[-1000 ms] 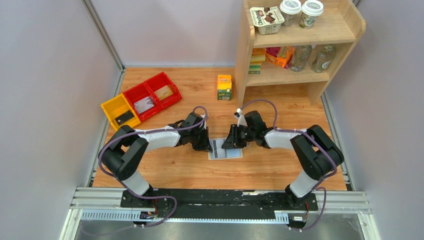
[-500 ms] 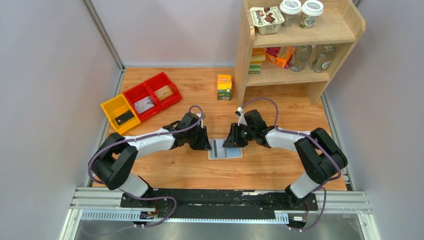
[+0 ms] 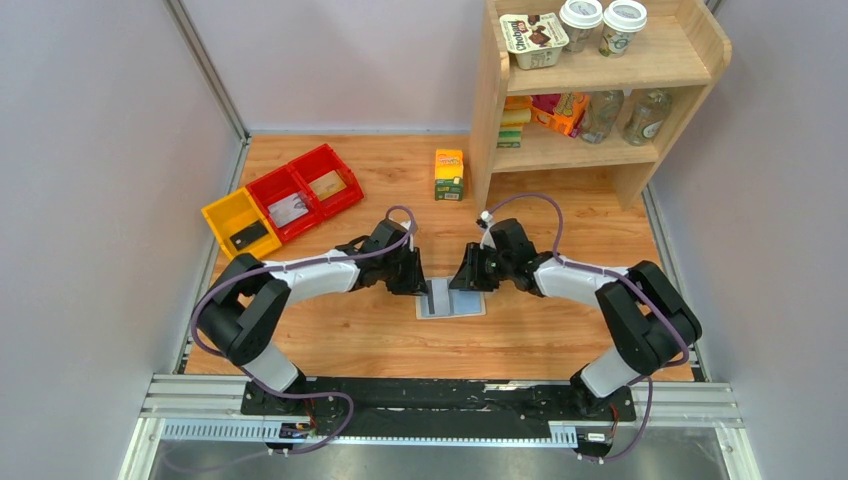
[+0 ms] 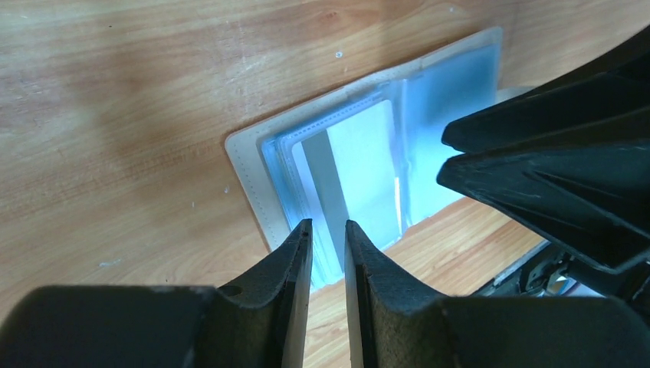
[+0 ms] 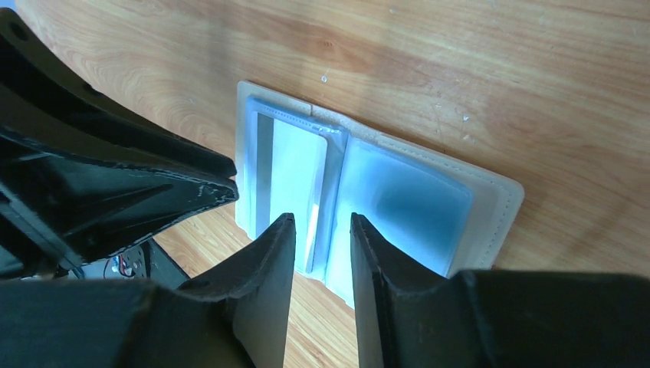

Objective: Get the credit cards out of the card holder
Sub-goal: Remove the credit card from the card holder.

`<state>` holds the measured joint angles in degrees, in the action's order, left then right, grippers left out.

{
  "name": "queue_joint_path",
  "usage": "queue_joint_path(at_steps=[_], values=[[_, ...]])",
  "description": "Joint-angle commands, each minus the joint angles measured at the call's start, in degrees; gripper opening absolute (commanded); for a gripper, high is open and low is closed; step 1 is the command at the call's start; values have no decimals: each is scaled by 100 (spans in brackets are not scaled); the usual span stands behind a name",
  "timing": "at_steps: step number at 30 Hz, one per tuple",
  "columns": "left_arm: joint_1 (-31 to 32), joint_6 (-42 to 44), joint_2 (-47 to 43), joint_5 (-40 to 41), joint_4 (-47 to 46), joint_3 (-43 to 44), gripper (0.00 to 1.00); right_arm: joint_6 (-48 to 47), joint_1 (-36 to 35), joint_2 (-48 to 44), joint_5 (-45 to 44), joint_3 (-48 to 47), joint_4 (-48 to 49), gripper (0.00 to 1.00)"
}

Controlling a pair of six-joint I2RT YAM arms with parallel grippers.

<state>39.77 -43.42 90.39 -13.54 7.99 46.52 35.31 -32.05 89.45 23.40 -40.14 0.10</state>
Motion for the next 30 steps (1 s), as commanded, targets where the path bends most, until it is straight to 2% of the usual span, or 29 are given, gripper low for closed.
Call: queue_joint_path(at_steps=[1,8,15,30], values=[[75,88,242,-96,-96,287,30,99,6,-77,-90,32,183,35],[145,97,567,-140,-69,427,28,222,6,134,42,147,359,34],[277,158,506,-61,98,568,26,389,24,415,332,226,667,31],[374,211,752,-61,150,718,21,319,85,284,437,261,667,30]])
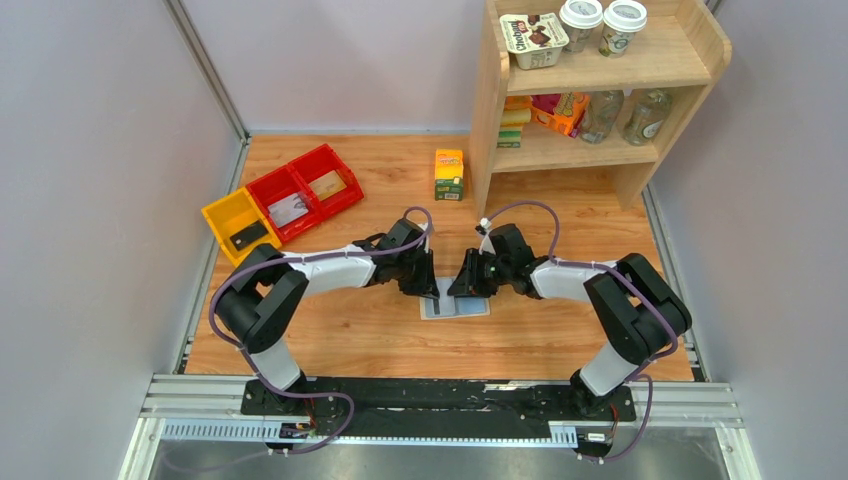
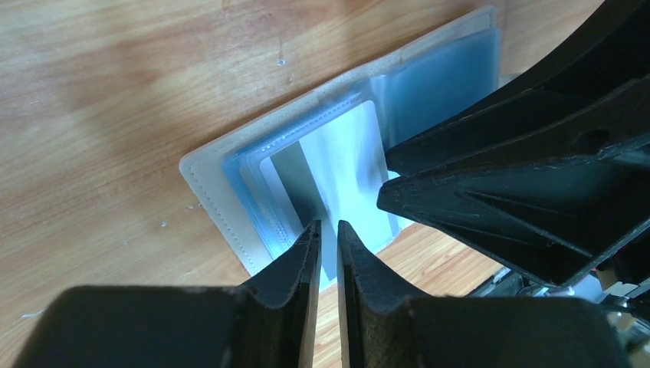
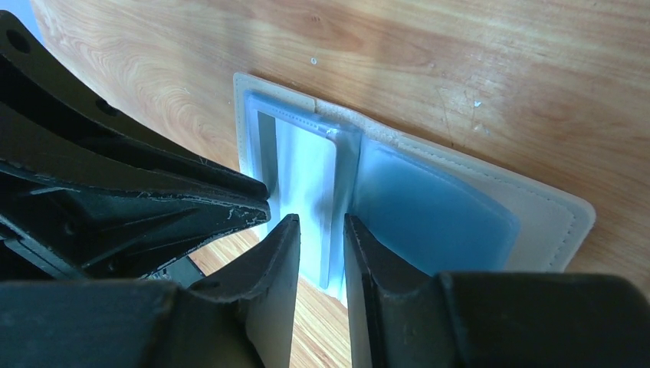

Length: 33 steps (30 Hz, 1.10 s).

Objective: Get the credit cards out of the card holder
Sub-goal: Remove the credit card from the card holder.

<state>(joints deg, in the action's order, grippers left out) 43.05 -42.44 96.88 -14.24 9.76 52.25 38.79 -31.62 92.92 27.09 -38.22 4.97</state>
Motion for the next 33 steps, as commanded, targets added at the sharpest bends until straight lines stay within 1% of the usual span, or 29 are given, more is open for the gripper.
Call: queue_joint_path(at_steps=[1,5,10,13,18,20,23,28,33], values=[[55,113,138,9,-27,145,21,-29,41,-64,103,77,214,30],[72,86,252,-61,-123,128,20,-29,59,-73,191,113,320,26],[81,7,323,-141,-238,57,19,6,112,-117,340,209,539,18],[81,16,279,-123,-238,40,18,68,182,-90,551,306,803,17],[81,25,16,26,-124,-4,18,59,191,-64,561,297,821,18],[81,60,-152,193,-27,-13,20,33,191,-82,508,297,777,19],[81,148,-319,422,175,48,25,-2,191,-108,490,271,733,19],[72,236,-249,527,360,198,29,-46,191,-143,437,253,654,20],[72,245,-143,527,369,233,29,-64,200,-143,437,253,645,20]])
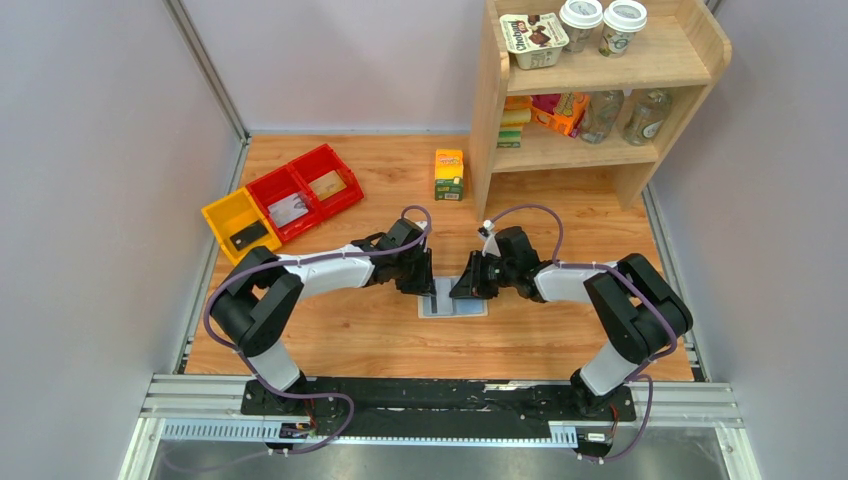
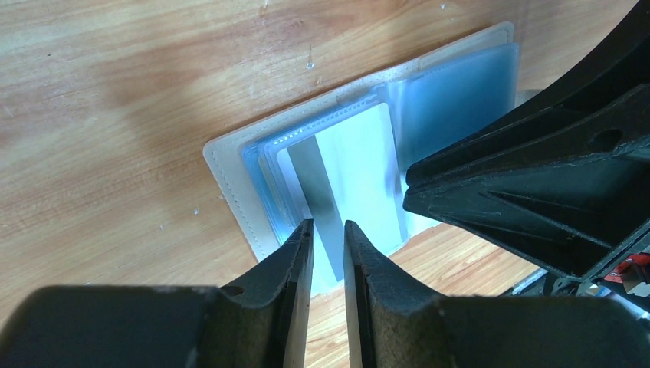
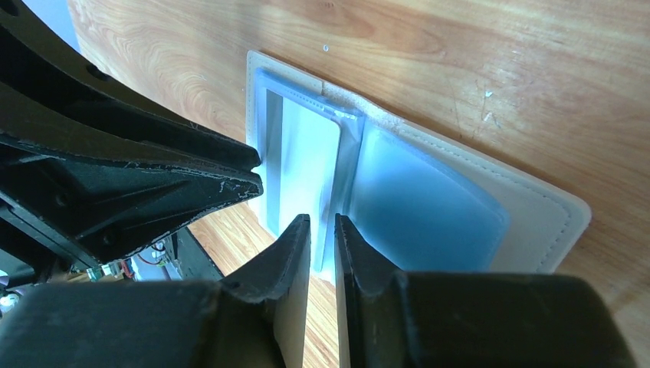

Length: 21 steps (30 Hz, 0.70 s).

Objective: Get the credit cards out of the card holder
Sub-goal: Remove the credit card from the card holder.

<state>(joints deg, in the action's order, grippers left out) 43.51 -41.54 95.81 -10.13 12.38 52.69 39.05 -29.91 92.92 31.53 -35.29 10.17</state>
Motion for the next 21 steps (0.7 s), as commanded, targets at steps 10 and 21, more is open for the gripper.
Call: queue_joint_path(at_steps=[10,21], values=[[35,94,131,-120,-51,154,26,-81,20,-46,134,-48,257,20],[70,84,219,-217,-122,102,18,-99,20,-90,170,-31,301,20]])
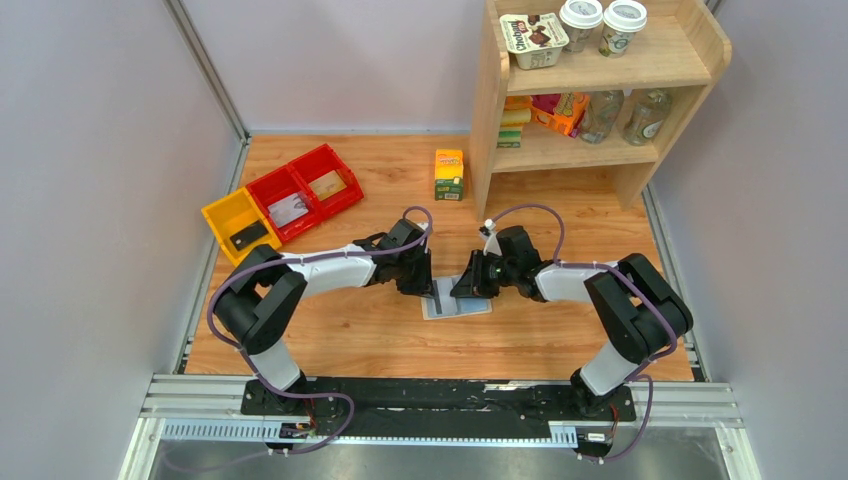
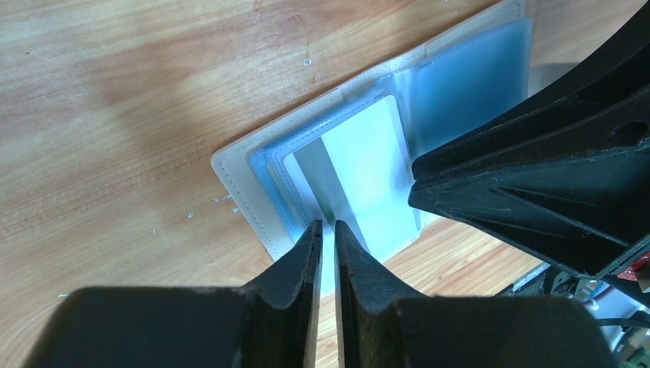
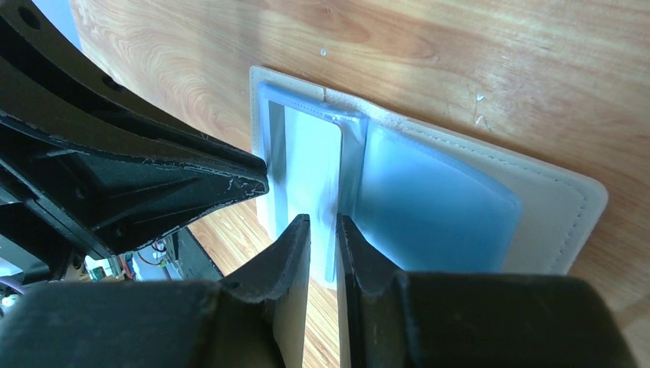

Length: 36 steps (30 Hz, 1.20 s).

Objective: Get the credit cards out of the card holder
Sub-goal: Remove the credit card from the card holder.

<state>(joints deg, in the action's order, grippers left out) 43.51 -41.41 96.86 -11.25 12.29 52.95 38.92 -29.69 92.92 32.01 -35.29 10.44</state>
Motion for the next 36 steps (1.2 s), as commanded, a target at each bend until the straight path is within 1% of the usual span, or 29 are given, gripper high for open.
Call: queue_joint_path(at_steps=[1,4,6,11,17,20,25,31,34,36], values=[[79,80,140,-97,-78,75,16,-103,-1,-108,26,-39,179,20],[79,115,184,-36,18,75,14,-209,-1,-143,-299,-110,-172,21],[88,142,193,25,62,32,12,-262,-1,-143,-353,-119,-252,22],[88,186,263,79,168,40,7,-253,7,-125,-152,-110,-95,20],[88,238,378,105,256,58,0,-174,-1,-345,217,-5,256,18],[88,265,430,140,308,75,0,-165,7,-459,332,22,354,18],[88,282,448,166,344,75,0,-113,7,-521,525,39,529,14],[88,291,439,167,361,93,0,28,-1,-91,885,13,836,8],[88,300,448,158,361,93,0,186,-28,164,1088,13,1153,8],[97,300,439,149,353,93,0,178,-80,322,1114,-74,1154,10]])
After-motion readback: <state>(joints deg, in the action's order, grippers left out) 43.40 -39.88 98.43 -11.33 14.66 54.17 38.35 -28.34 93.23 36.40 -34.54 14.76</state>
